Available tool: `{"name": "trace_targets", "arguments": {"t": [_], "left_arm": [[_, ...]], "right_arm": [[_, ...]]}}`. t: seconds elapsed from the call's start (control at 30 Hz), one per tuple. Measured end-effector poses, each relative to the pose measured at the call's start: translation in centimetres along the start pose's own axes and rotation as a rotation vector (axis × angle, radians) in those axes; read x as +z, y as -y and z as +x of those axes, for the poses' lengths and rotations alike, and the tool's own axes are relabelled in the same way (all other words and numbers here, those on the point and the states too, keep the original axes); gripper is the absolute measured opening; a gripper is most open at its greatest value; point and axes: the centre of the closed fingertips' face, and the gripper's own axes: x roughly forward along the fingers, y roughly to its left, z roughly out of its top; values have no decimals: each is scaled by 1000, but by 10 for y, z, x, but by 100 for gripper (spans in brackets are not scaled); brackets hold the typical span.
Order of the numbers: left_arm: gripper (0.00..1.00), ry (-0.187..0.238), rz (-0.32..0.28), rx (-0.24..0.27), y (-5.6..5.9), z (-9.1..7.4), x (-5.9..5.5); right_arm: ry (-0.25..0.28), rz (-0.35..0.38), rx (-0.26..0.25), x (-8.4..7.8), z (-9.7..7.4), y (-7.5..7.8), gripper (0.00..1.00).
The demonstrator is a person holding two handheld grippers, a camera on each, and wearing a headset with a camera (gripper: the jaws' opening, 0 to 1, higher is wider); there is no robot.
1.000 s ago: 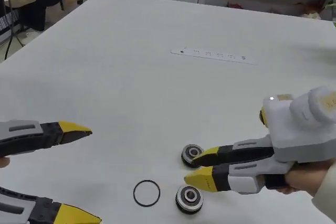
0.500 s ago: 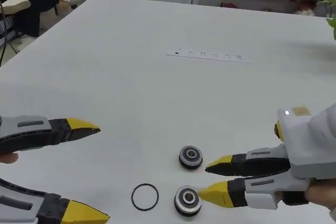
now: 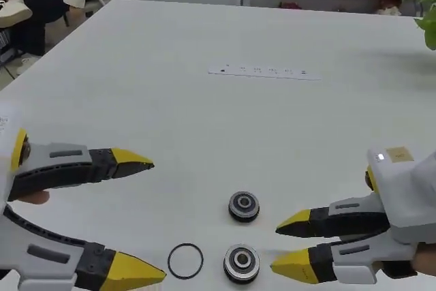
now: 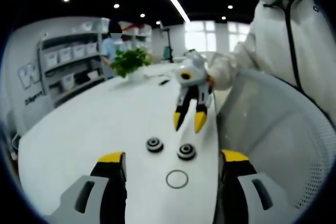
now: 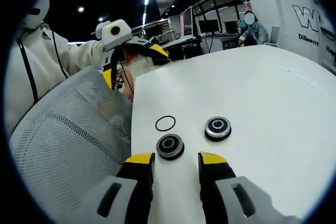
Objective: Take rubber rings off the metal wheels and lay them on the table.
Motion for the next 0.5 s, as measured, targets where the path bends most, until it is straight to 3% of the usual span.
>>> {"name": "trace_targets", "arguments": {"t": [0.17,0.5], "left_arm": [[65,-6,42,-22,3,16,4],[59,13,34,-75,9,46,11]], "right_arm": [[6,-1,-2,-3,1,0,30],[7,-14,4,-9,3,-2,28]]}}
